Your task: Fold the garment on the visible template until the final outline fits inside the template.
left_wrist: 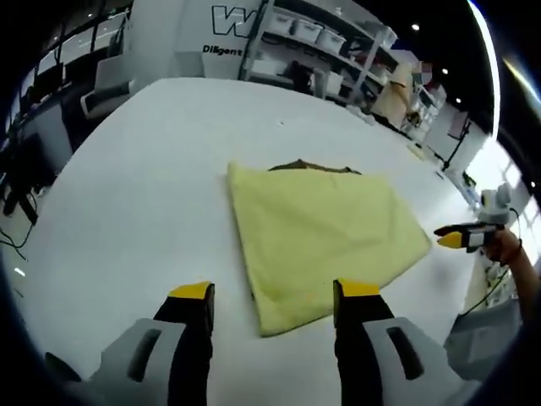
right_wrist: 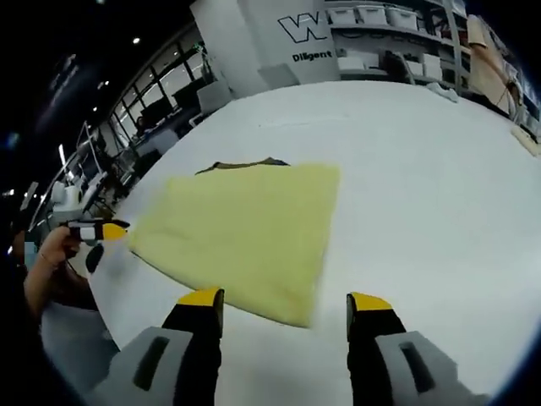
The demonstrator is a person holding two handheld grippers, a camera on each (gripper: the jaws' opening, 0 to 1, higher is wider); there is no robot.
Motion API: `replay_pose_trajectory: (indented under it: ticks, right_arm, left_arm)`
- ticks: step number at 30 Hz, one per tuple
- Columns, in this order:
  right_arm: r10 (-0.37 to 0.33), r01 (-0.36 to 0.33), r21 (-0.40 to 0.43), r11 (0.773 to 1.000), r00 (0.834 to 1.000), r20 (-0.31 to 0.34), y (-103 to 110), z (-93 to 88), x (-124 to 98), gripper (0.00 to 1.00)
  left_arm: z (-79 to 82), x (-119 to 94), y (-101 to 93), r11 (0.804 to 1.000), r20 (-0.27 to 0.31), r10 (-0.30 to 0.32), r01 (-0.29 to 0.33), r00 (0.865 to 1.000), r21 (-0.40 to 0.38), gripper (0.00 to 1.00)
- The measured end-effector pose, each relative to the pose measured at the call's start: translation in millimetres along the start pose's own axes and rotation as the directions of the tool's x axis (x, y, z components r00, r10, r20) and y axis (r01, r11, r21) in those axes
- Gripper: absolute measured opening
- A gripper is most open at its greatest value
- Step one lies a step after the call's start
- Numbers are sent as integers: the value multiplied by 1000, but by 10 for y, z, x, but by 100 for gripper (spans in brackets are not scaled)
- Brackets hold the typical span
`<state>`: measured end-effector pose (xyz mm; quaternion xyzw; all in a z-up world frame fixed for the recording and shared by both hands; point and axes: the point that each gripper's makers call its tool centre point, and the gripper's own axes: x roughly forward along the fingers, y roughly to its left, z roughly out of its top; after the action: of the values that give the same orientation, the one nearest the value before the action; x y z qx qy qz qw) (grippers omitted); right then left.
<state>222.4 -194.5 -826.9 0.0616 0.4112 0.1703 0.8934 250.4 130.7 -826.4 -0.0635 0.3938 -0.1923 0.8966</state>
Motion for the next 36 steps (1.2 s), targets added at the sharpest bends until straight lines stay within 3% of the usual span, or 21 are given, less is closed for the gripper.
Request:
replay_pose_trajectory:
  ticks: [7, 16, 20, 25, 36]
  right_arm:
    - [20, -19, -33, 999, 999, 42, 134, 107, -175, 80]
    - [41, -36, -86, 996, 997, 60, 356, 108, -438, 99]
    - [67, -57, -131, 990, 996, 66, 491, 93, -542, 99]
    - [90, -78, -147, 986, 993, 73, 612, 51, -637, 99]
    - [83, -75, -119, 990, 995, 63, 651, -55, -731, 99]
  left_arm:
    - [48, -165, -116, 999, 13, -12, 11, 1000, 41, 77]
    - [20, -380, -309, 996, 14, -31, 30, 999, 82, 90]
    - [56, -458, -422, 990, 53, -53, 45, 997, 130, 99]
    - [13, -554, -521, 987, 47, -66, 58, 997, 150, 99]
    - [-92, -653, -562, 986, 37, -60, 53, 998, 158, 99]
